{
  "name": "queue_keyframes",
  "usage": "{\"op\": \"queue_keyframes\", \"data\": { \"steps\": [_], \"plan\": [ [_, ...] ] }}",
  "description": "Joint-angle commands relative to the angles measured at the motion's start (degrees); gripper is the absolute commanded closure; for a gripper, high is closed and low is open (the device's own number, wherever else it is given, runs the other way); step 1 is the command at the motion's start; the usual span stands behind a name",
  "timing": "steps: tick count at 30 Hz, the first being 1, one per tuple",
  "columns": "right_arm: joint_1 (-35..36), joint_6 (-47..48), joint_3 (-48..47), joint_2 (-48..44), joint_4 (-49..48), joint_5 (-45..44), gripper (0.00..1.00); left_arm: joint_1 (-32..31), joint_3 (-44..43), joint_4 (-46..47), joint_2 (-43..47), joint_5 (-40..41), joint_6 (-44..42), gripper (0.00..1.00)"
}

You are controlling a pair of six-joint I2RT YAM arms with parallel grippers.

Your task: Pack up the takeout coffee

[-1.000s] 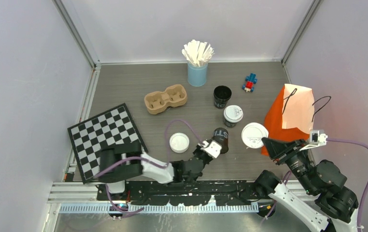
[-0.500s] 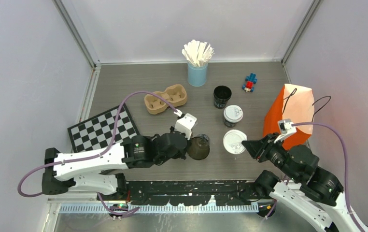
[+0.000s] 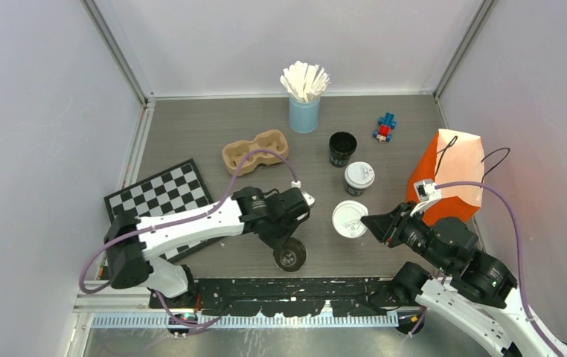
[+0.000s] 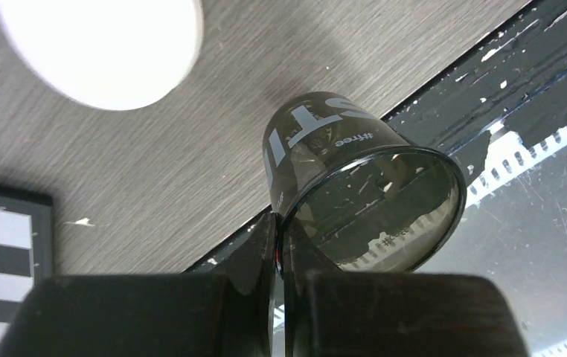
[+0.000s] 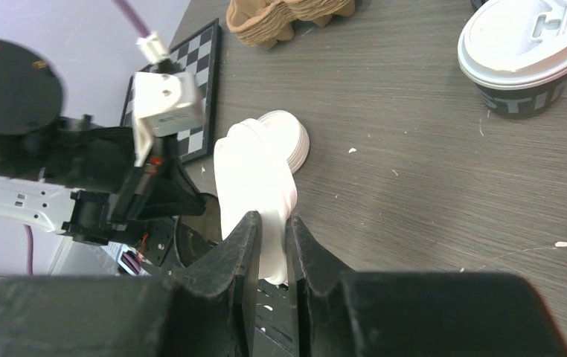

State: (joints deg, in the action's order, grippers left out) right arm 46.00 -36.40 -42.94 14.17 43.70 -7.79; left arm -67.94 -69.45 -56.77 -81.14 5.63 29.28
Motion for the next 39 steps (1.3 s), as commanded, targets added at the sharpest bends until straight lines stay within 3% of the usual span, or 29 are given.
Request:
{"op": "queue_keyframes", "data": {
  "steps": [1,8,15,20,24,31,35,39],
  "plan": [
    [0.0,-0.4,-0.2,1.4,-3.7,1.4,0.78,3.6,-2.8,1.3,-4.1,-11.1,-4.5,0.99],
    [0.0,-0.5,0.8,1.4,-4.6,1.3,0.78,7.3,-2.2,4.0,-8.6,-14.9,-6.2,0.97],
    [-0.1,-1.0,1.7,2.6,-5.8,2.6,0.78,9.1,-1.0,7.1,-9.1,-16.9,-6.3,0.77],
    [0.0,-2.4,2.1,3.2,-7.3,3.7,0.78,9.8,-1.6,7.1,-8.2,-16.3,-6.4,0.55],
    [-0.1,-5.5,4.8,5.2,-12.0,9.2,0.78,12.0,-1.7,8.2,-3.4,-13.4,-5.8,0.44],
    [0.0,-12.1,10.6,13.7,-24.3,18.9,0.78,20.5,4.7,14.2,13.8,-6.6,-3.8,0.26],
    [0.0,-14.8,12.1,19.1,-29.7,21.8,0.78,23.2,9.8,16.6,21.9,-8.0,-4.5,0.16],
    [0.0,-16.7,13.1,24.1,-33.9,24.3,0.78,23.5,14.2,17.4,25.9,-14.3,-4.1,0.02]
  ]
}}
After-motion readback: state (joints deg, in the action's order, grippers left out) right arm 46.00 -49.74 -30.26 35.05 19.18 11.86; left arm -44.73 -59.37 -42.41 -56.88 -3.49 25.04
